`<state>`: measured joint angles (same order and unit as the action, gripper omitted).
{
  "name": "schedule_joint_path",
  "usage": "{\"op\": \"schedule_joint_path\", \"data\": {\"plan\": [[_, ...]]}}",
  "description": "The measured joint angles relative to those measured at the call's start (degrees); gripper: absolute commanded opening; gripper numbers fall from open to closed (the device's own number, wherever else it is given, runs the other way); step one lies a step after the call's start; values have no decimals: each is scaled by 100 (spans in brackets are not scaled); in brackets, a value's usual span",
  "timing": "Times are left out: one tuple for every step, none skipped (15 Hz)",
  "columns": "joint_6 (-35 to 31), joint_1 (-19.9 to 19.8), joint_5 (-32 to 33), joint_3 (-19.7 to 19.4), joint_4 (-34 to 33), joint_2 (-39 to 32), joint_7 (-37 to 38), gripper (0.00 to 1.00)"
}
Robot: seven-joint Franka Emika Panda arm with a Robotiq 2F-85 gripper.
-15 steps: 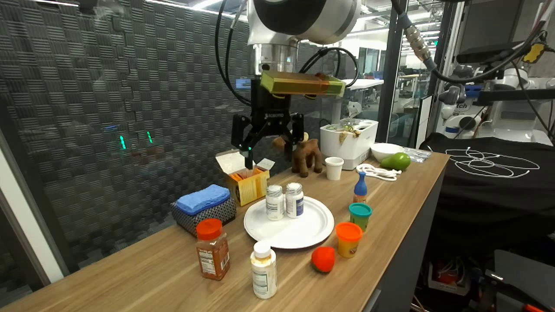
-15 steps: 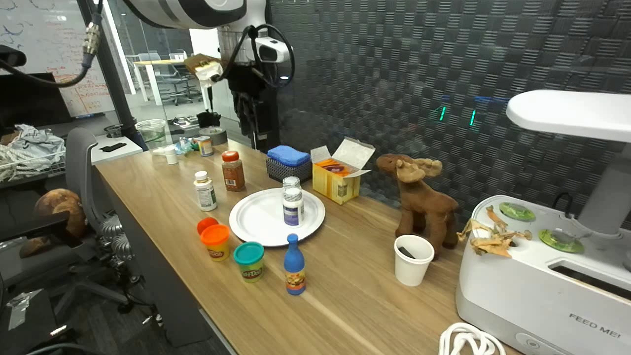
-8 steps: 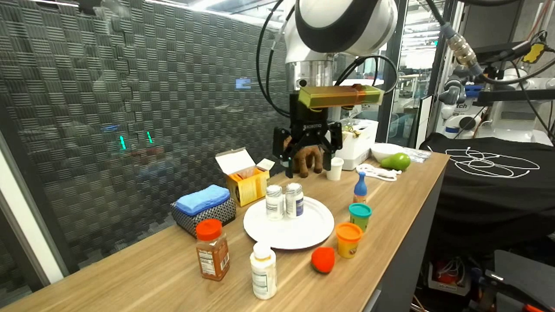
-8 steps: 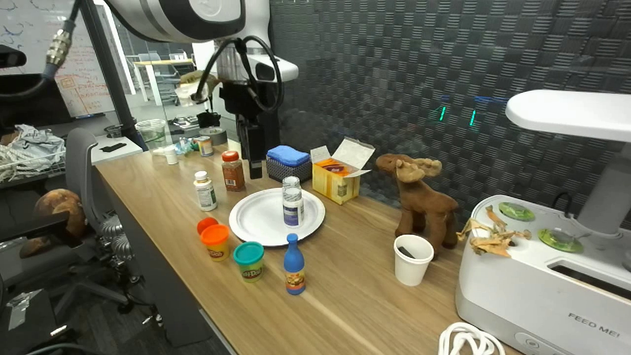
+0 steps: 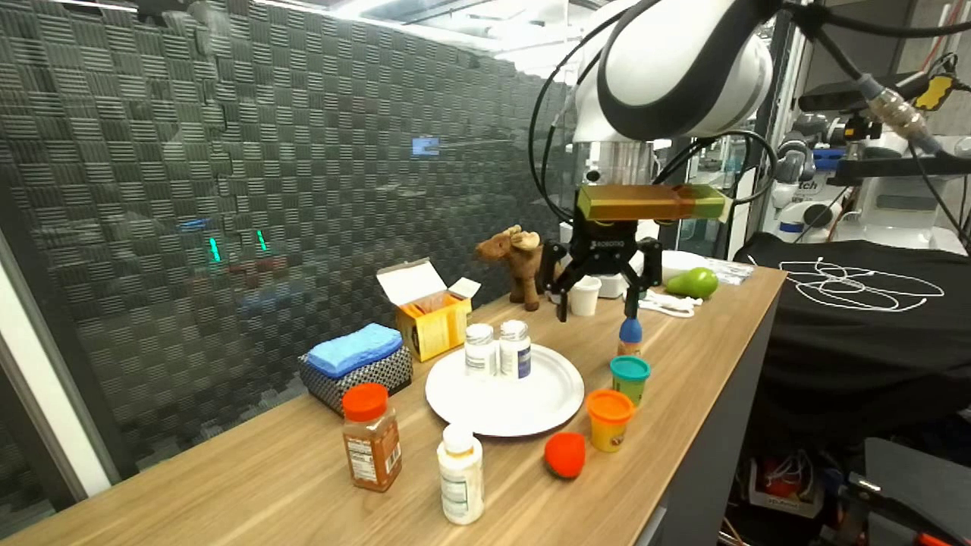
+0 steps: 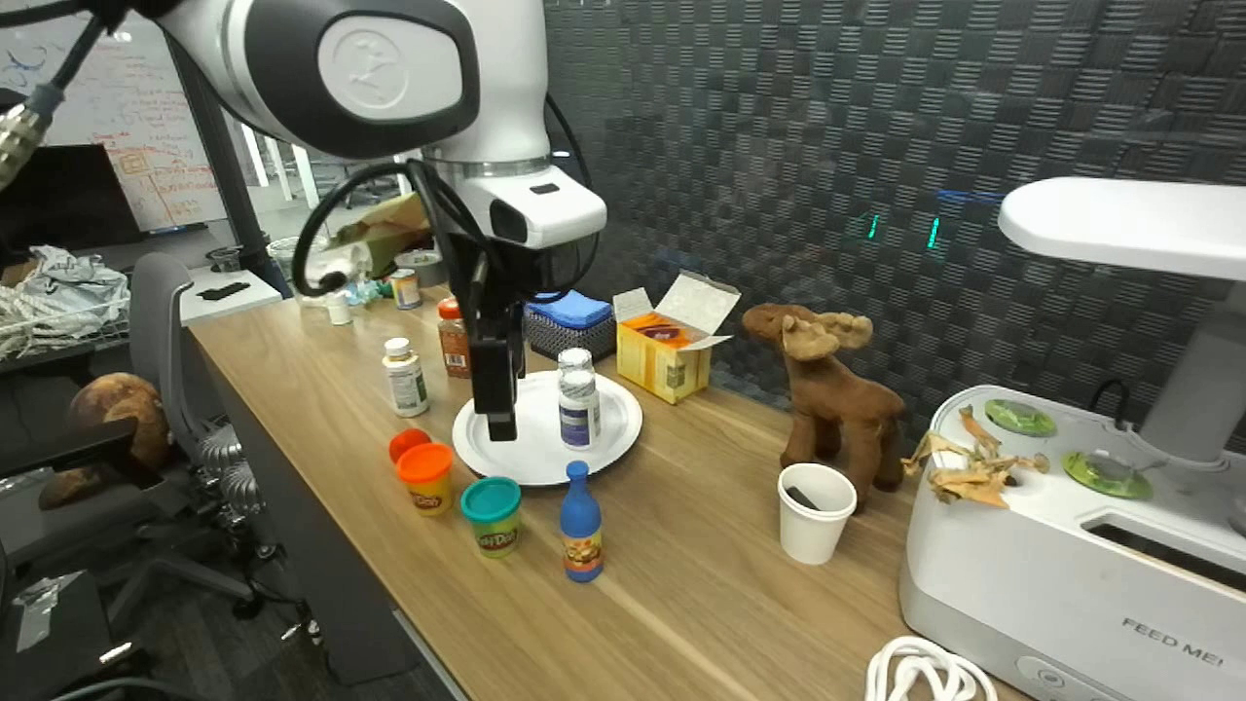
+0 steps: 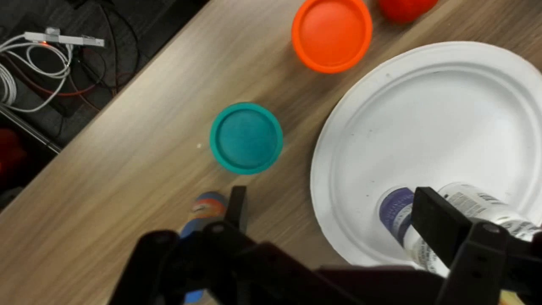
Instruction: Put all the objects surrounding the plate on the plate.
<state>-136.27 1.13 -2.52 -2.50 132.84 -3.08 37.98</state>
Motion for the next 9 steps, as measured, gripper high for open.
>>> {"op": "schedule_joint_path", "data": {"plan": [[-67, -55, -9, -19, 91, 2, 92, 100], [-105, -103, -30, -35, 171, -2, 150, 100], [-127, -143, -40, -50, 235, -12, 206, 100], [-130, -174, -40, -63, 286, -29, 276, 100], [-130, -197, -40, -69, 318, -53, 347, 100], [-128, -210, -40, -74, 337, -84, 416, 100], [-125, -217, -40, -75, 341, -125, 479, 100], [-125, -220, -40, -76, 341, -169, 525, 100], [-125, -223, -45, -76, 340, -216, 549, 100]]}}
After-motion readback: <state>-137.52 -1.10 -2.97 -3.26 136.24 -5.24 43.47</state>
